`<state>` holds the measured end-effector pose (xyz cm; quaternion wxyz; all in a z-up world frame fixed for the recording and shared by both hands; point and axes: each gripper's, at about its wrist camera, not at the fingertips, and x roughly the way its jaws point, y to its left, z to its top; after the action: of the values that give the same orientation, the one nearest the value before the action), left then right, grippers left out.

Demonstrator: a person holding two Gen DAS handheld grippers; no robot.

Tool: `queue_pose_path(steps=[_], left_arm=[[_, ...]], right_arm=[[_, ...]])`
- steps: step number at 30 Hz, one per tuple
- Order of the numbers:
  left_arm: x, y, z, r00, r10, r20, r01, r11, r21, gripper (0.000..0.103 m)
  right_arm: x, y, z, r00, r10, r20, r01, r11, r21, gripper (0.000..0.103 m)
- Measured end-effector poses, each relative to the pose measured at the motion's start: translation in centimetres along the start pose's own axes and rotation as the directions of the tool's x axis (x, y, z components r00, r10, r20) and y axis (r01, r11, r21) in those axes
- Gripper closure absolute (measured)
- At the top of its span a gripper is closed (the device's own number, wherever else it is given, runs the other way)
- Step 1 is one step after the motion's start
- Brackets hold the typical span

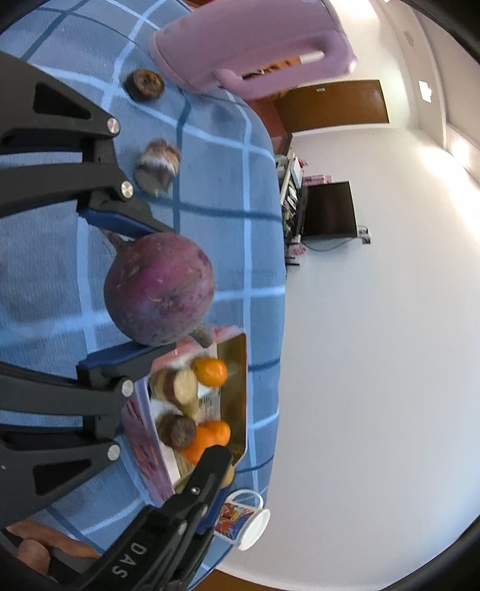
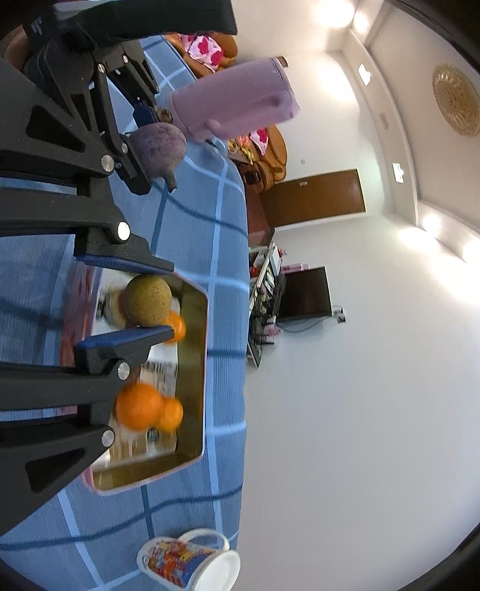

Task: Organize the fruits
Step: 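Carry the yellow fruit and purple radish over the pink tin with both tools, then open both tools to drop the radish and yellow fruit into the tin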

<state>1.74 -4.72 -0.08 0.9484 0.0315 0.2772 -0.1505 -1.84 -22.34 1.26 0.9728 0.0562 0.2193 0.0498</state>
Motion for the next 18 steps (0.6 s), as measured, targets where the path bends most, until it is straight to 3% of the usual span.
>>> queue_pose_path(steps=[10, 18], left_arm=[[0.7, -4.3, 0.8, 0.999, -0.048, 0.005, 0.048, 0.998, 0.051, 0.050], [2.2, -6.8, 2.1, 0.997, -0.076, 0.010, 0.075, 0.994, 0.076, 0.050]], right_arm=[[-0.9, -3.9, 0.5, 0.997, -0.075, 0.015, 0.075, 0.997, 0.015, 0.073], [-1.6, -8.8, 1.3, 0.988, -0.152, 0.038, 0.147, 0.984, 0.100, 0.073]])
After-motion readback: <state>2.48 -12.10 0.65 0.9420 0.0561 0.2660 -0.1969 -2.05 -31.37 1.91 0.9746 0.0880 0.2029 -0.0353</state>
